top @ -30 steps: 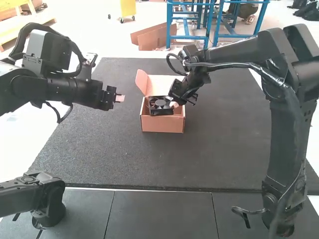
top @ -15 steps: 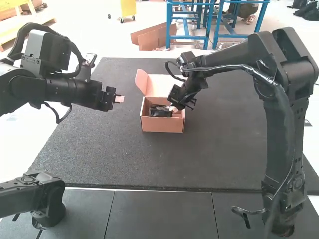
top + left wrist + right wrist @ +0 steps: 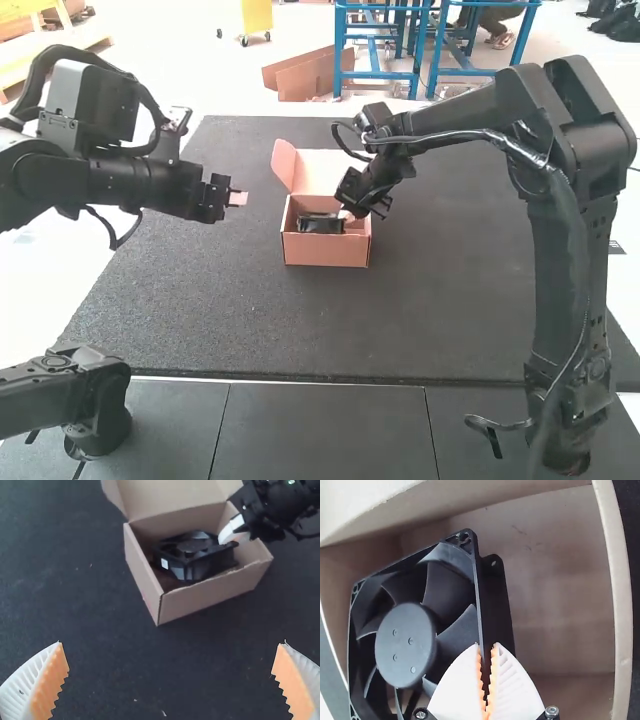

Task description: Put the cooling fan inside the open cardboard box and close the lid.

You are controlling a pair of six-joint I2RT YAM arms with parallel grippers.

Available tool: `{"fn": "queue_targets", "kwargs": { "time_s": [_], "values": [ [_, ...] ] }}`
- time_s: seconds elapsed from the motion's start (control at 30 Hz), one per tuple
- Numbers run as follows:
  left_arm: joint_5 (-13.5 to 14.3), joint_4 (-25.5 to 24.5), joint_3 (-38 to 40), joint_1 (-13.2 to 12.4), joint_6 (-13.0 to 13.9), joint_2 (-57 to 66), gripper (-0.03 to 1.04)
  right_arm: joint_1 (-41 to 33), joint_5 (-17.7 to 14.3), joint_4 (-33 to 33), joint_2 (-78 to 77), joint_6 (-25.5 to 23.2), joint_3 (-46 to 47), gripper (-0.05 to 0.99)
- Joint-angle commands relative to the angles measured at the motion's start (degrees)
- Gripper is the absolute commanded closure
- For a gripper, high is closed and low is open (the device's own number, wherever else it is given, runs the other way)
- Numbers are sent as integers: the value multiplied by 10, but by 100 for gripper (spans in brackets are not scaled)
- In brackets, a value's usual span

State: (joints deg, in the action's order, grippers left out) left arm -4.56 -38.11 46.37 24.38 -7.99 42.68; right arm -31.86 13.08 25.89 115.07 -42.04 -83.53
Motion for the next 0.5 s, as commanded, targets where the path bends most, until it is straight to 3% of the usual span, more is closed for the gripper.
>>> {"fn": "queue_targets", "kwargs": {
  "time_s": [0.0, 0.23, 0.37, 0.47],
  "values": [
    [-7, 2, 13, 2, 5, -9, 5, -2, -14, -8, 6, -4, -19, 94],
    [-7, 1, 13, 3, 5, -9, 5, -1, -33, -20, 13, 0, -20, 94],
    [-7, 1, 13, 3, 5, -9, 5, -1, -29, -31, 17, -1, -19, 93],
    [-7, 4, 10, 2, 5, -9, 5, -1, -6, -40, 17, 0, -23, 73]
  ]
}}
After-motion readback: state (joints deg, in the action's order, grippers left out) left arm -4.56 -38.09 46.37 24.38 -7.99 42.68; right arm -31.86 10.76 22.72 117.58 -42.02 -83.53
